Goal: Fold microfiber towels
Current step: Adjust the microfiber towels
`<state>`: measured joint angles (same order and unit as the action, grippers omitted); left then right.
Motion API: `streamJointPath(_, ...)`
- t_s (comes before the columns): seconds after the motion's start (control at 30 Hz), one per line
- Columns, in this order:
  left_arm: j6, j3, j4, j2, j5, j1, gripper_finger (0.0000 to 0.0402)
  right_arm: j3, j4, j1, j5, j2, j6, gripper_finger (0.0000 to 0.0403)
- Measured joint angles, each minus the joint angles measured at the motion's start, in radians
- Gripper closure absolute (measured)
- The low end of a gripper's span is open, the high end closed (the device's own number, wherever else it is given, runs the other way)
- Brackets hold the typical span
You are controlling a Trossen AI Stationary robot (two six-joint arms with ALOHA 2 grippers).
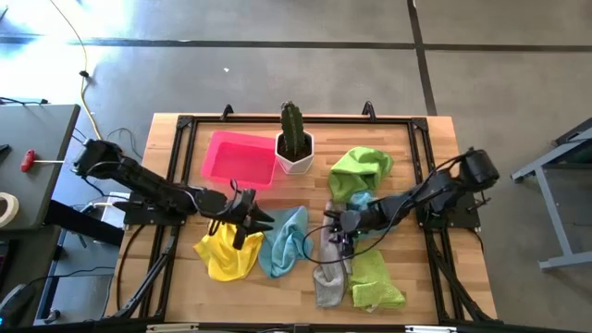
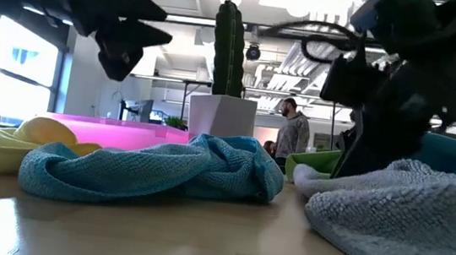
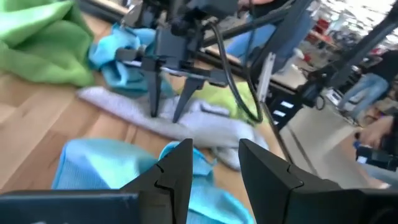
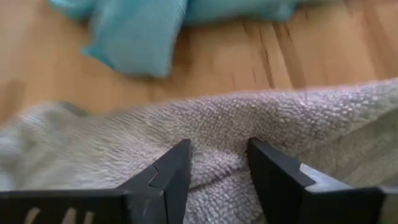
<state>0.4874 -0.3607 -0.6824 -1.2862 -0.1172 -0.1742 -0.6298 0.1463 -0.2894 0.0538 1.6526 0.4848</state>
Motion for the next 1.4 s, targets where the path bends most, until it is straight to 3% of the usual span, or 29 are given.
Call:
streamJointPath(0.3,-0.01,-0.017,-0.096,-0.151,-0.054,-0.064,0.0282,-0.059,-0.262,-0.11,0.015,0.007,0.128,0.0249)
streamJointPath(0.43,-0.05,-0.053,-0.096,-0.247,-0.054,-0.071,0.0282,-0.094,-0.392,-0.177,-0.036,-0.013,0.191,0.0249)
streamJointPath(0.7,-0.122,-0.201,-0.095,-0.465,-0.075,-0.069,0.0282,-0.23,-0.773,-0.295,-0.073,-0.032,0.294,0.0249)
streamJointPath(0.9,-0.237,-0.328,-0.092,-0.615,-0.107,-0.069,0.0282,-0.321,-0.992,-0.331,0.011,-0.034,0.305,0.0249)
streamJointPath(1.1,-0.16,-0.386,0.096,-0.672,-0.101,-0.086,0.0282,-0.392,-1.054,-0.329,0.063,-0.035,0.304,0.0249)
streamJointPath(1.27,-0.02,-0.393,0.248,-0.655,-0.118,-0.145,0.0282,-0.431,-1.064,-0.326,0.14,-0.037,0.301,0.0249)
streamJointPath(1.4,0.039,-0.394,0.339,-0.62,-0.072,-0.22,0.0282,-0.436,-1.059,-0.326,0.236,-0.037,0.301,0.0249)
